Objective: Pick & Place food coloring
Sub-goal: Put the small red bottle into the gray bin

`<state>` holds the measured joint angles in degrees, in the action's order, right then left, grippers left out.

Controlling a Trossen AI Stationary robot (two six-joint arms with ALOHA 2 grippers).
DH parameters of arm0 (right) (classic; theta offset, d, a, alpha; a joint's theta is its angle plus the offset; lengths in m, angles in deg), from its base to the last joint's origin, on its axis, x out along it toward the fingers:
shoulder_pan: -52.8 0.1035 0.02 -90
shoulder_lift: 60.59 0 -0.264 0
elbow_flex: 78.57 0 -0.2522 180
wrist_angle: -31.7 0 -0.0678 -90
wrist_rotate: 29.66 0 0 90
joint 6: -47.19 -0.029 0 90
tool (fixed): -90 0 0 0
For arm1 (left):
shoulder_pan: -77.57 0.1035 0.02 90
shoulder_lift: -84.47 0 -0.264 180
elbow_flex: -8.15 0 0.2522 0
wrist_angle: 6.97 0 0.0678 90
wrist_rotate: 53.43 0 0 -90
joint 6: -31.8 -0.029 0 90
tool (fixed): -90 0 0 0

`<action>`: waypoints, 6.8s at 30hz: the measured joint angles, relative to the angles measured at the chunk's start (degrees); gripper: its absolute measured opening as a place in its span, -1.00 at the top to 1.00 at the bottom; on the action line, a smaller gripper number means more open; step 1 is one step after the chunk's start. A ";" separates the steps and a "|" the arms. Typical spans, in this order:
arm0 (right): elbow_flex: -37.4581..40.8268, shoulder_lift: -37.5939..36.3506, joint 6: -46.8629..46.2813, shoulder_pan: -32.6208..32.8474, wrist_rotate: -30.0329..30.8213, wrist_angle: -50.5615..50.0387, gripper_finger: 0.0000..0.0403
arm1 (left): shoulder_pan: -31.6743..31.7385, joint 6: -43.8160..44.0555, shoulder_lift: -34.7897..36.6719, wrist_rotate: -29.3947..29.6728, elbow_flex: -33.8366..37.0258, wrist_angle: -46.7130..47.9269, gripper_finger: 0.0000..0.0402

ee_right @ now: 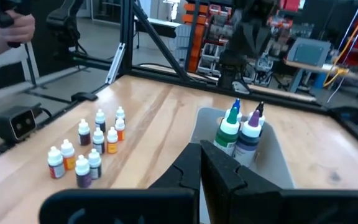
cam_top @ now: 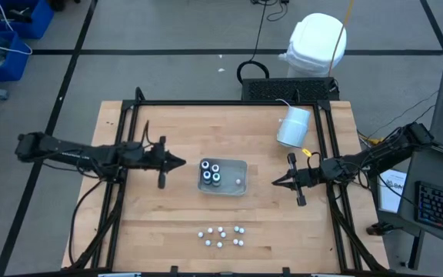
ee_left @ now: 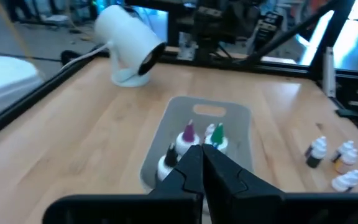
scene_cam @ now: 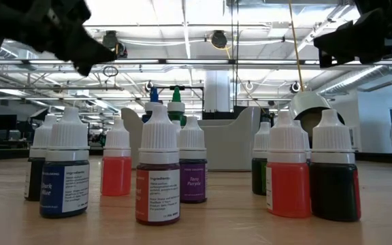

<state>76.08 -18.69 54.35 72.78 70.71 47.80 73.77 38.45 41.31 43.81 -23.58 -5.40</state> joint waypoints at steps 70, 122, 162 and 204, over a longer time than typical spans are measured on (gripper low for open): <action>-58.66 65.08 -10.78 20.74 29.93 -12.74 1.00 | 6.93 -0.75 35.28 0.28 17.34 7.26 0.90; -49.94 69.58 -27.38 26.27 25.83 -11.18 0.36 | 6.93 -0.26 35.30 0.36 17.26 9.35 0.90; -49.43 71.72 -31.98 26.18 28.34 -15.08 0.36 | 6.92 -0.44 35.30 0.38 17.26 9.43 0.90; -47.71 74.62 -28.69 24.04 22.54 -5.71 0.36 | 6.91 -0.44 35.30 0.42 17.28 9.44 0.90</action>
<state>28.36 55.92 25.66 96.83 93.25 42.09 80.68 38.01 76.61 44.23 -6.30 4.04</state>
